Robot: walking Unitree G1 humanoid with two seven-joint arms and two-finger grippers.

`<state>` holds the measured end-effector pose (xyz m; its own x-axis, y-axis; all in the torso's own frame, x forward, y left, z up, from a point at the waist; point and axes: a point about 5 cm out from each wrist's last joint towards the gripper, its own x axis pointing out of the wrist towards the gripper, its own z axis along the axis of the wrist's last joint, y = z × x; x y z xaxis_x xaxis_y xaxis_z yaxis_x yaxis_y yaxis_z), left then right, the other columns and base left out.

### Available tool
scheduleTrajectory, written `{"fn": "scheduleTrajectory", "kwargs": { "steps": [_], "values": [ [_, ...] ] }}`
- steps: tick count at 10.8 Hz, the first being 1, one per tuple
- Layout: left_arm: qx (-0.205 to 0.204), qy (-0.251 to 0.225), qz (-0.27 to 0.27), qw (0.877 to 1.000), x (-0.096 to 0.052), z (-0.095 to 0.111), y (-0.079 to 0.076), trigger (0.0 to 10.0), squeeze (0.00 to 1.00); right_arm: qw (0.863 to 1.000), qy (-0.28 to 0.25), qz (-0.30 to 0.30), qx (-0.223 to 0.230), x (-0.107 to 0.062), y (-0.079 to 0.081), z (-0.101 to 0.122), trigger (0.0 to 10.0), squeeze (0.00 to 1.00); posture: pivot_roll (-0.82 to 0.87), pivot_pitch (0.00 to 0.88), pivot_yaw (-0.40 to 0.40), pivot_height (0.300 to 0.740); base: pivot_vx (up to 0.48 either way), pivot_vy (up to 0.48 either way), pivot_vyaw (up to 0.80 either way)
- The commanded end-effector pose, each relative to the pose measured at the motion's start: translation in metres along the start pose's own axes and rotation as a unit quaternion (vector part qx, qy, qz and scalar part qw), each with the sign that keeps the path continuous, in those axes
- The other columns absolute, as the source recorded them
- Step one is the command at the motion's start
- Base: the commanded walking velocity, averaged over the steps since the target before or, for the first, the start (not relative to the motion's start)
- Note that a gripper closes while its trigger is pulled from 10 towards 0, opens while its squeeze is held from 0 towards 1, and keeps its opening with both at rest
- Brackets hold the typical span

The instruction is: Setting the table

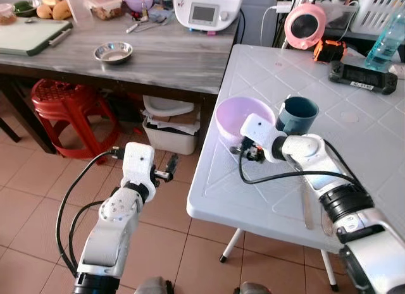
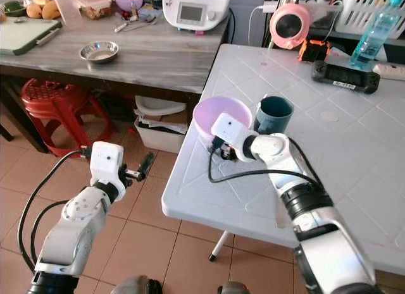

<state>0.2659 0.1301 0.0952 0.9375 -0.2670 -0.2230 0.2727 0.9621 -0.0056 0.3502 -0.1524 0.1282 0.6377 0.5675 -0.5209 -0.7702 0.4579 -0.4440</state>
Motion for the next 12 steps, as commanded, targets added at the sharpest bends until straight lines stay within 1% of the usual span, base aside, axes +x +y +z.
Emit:
{"fn": "scheduleTrajectory", "kwargs": {
  "steps": [1,6,9,11,12],
  "values": [
    [0.007,0.013,-0.001,1.0,0.0008,-0.0021,0.0,10.0,0.0,0.999,0.004,0.008,-0.039,-0.0011,-0.005,0.0049,0.0,0.0,-0.03,0.0,0.016,0.74,0.0,0.0,0.0],
    [0.01,0.017,0.0,1.0,0.0026,-0.002,0.0001,10.0,0.0,0.998,0.012,0.007,-0.065,-0.0036,-0.0081,-0.0011,0.0,0.0,-0.03,0.0,0.018,0.74,0.0,0.0,0.0],
    [0.013,0.021,0.0,1.0,0.0035,-0.0027,0.0005,10.0,0.0,0.998,0.007,0.009,-0.068,-0.004,-0.0076,-0.0021,0.0,0.0,-0.04,0.0,0.019,0.74,0.0,0.0,0.0],
    [0.014,0.022,0.001,1.0,0.0047,-0.0032,0.0006,10.0,0.0,0.998,0.002,-0.001,-0.068,-0.0039,-0.0087,-0.0029,0.0,0.0,-0.04,0.0,0.016,0.74,0.0,0.0,0.0],
    [0.014,0.021,0.001,1.0,0.0051,-0.0033,0.0005,10.0,0.0,0.997,0.003,-0.001,-0.075,-0.0041,-0.0088,-0.0035,0.0,0.0,-0.04,0.0,0.015,0.74,0.0,0.0,0.0]
  ]
}}
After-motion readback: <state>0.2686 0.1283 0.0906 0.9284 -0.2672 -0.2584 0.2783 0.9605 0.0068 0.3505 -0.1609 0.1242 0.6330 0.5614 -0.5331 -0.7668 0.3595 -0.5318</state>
